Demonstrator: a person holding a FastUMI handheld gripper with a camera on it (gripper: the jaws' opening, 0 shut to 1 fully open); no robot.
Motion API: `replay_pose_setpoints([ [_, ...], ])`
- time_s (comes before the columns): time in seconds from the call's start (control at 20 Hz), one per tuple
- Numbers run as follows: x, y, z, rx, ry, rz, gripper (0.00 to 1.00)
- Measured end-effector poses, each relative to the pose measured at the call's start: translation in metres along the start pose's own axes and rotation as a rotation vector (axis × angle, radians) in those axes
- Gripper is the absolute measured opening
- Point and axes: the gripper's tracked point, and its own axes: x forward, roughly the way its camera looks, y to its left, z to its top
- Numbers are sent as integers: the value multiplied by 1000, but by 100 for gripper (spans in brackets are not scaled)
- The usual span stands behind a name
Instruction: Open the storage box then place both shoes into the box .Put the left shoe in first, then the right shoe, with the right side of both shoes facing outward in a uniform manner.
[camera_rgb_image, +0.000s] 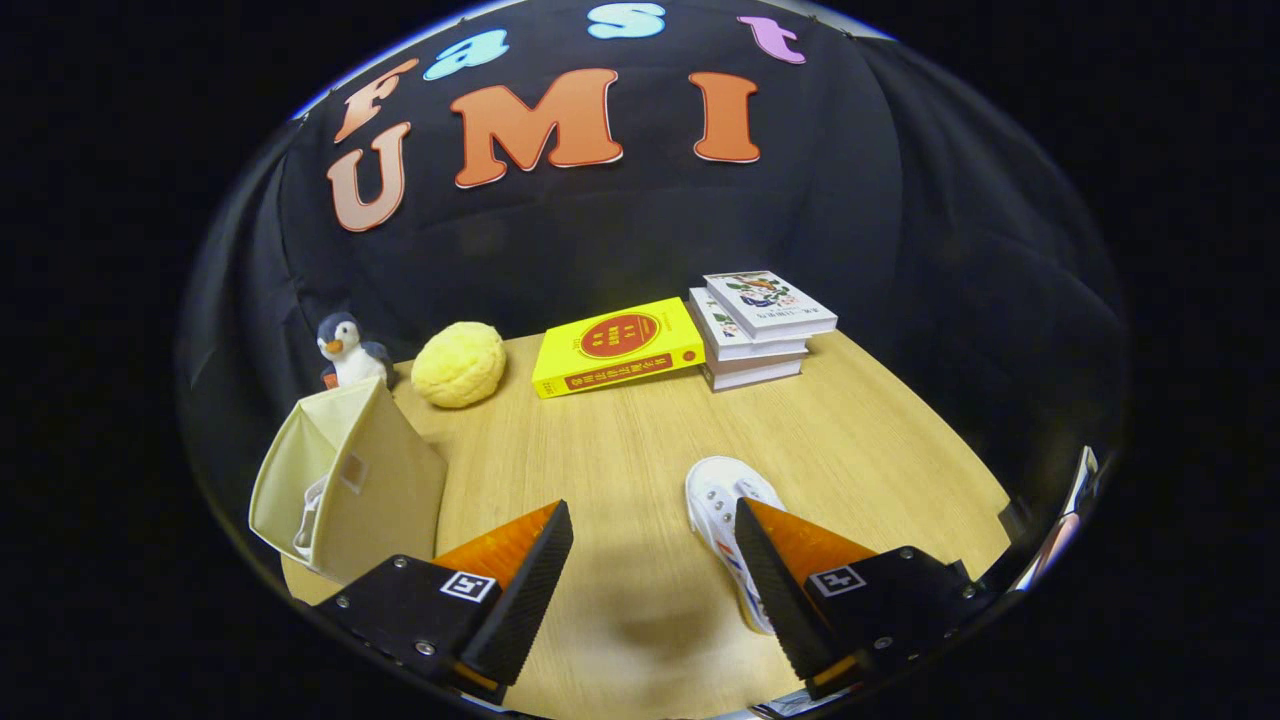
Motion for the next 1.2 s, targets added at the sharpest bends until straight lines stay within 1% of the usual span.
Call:
replay_pose_setpoints([
  [0.3, 11, -57, -32, -5, 67, -17, 98],
  [0.55, 21, -91, -62, -20, 125, -30, 96],
  [0.85, 40, -117, -88, -35, 184, -39, 85],
  [1.0, 51, -117, -99, -61, 211, -20, 81],
  [1.15, 66, -116, -99, -72, 207, -7, 78],
  [1.2, 71, -114, -99, -70, 206, 1, 74],
])
